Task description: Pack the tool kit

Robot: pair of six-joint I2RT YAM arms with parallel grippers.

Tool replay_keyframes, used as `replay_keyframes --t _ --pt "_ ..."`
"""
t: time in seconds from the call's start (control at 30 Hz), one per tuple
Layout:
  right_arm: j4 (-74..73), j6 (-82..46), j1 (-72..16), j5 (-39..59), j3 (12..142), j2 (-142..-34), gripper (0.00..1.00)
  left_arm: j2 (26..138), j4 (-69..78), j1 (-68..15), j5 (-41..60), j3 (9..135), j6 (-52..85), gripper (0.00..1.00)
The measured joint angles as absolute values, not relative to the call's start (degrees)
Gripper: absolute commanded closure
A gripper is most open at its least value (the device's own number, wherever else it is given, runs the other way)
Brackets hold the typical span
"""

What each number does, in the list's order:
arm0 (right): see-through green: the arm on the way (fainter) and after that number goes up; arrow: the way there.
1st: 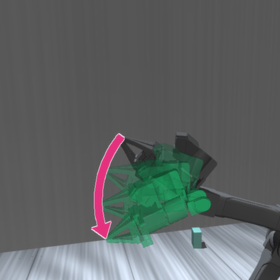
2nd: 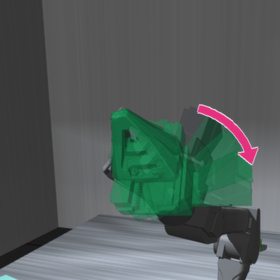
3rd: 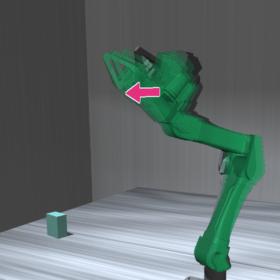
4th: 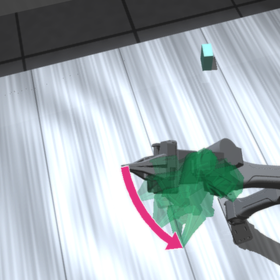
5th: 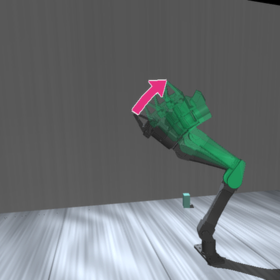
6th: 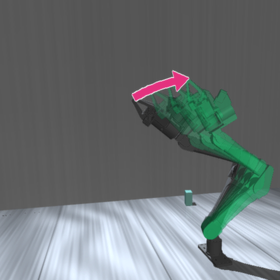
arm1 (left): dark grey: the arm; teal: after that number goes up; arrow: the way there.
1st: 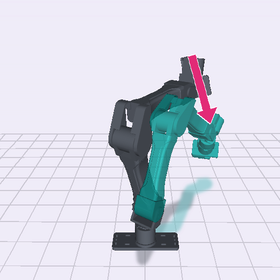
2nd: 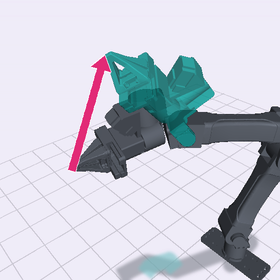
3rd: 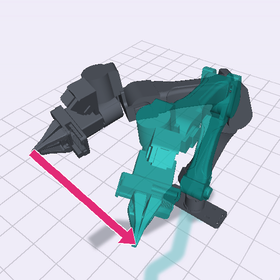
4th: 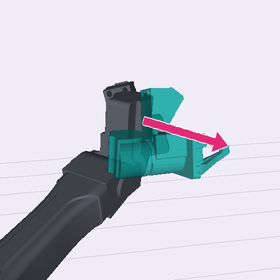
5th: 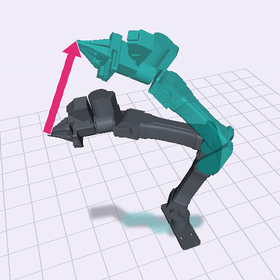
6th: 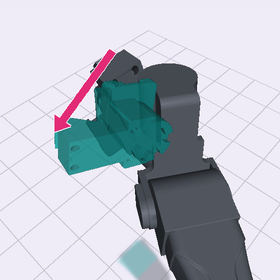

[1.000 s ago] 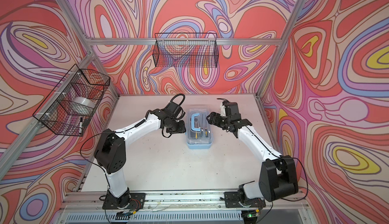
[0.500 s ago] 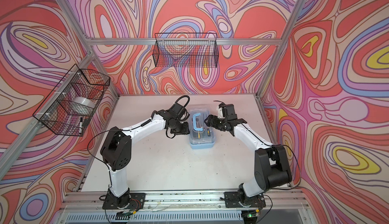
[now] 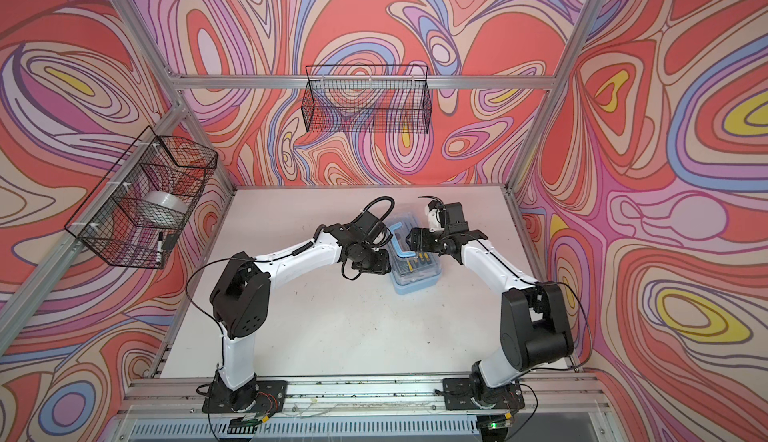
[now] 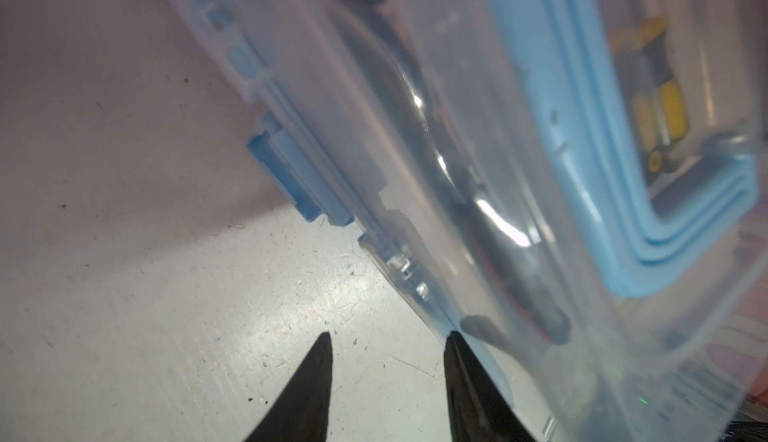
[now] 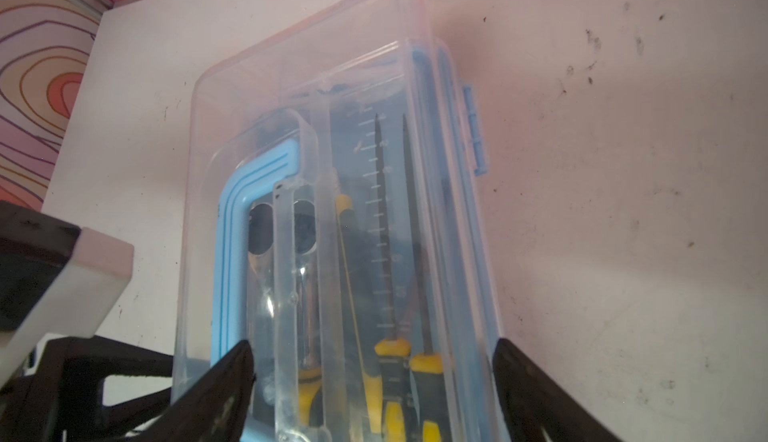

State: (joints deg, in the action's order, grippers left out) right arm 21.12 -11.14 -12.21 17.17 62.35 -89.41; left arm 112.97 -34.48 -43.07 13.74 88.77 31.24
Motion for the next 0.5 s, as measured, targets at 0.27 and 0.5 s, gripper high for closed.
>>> replay_keyframes --t 0.27,0.5 --pt "23.27 -1.48 -12.47 15.38 66.13 -93.69 0.02 108.79 -31.03 -39.72 11.25 80.07 27.59 0.42" --pt "24.53 2.2 -12.49 15.44 69.14 -96.36 0.02 108.53 -28.45 -39.46 7.44 79.64 21.5 0.3"
